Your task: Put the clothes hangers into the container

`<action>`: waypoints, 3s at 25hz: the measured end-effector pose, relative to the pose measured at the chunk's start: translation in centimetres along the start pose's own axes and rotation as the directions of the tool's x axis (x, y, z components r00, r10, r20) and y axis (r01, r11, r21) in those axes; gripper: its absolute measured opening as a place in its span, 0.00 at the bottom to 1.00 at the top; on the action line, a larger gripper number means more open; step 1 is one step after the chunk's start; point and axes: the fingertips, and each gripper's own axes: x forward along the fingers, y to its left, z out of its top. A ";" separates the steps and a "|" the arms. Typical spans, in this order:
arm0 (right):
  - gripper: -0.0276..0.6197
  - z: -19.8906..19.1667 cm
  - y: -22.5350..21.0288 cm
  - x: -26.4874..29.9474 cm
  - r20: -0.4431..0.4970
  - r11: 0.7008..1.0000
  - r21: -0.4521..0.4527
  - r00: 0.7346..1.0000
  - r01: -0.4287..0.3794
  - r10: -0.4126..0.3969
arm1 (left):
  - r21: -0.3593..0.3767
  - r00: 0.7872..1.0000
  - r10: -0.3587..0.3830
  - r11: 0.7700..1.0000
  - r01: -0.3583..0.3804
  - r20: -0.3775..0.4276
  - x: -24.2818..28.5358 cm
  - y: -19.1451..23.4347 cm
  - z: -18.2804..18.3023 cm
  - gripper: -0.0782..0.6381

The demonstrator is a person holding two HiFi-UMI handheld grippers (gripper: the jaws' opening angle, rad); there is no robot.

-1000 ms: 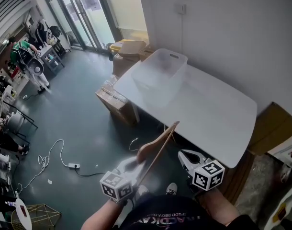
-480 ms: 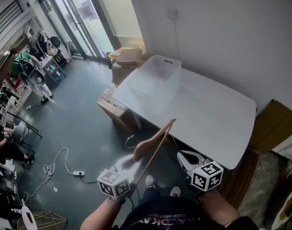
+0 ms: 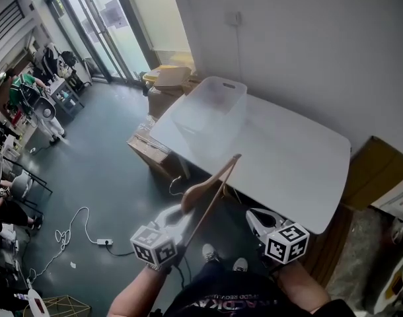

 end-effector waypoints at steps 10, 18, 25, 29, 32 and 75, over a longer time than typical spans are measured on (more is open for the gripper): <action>0.05 1.9 1.4 6.6 -0.002 0.999 -0.011 0.999 0.036 -0.036 | 0.008 0.999 -0.024 1.000 0.024 0.035 0.5 7.4 3.7 0.19; 0.05 4.1 2.7 12.7 0.012 0.997 -0.017 0.997 0.071 -0.071 | 0.022 0.997 -0.059 0.998 0.058 0.058 1.6 14.0 7.2 0.19; 0.05 6.0 2.7 18.4 0.047 0.993 -0.028 0.992 0.115 -0.114 | 0.081 0.995 -0.084 0.994 0.079 0.062 3.5 20.2 10.0 0.19; 0.05 7.3 2.5 20.6 0.054 0.989 -0.046 0.989 0.139 -0.137 | 0.089 0.994 -0.096 0.992 0.092 0.051 4.7 22.2 10.6 0.19; 0.05 8.8 1.8 21.5 0.055 0.986 -0.071 0.987 0.154 -0.150 | 0.081 0.994 -0.102 0.992 0.098 0.045 5.8 22.8 10.8 0.19; 0.05 24.2 -21.4 31.3 -0.057 0.992 -0.119 0.997 0.049 -0.056 | 0.537 0.922 0.099 0.834 0.129 -0.374 38.7 24.5 17.5 0.19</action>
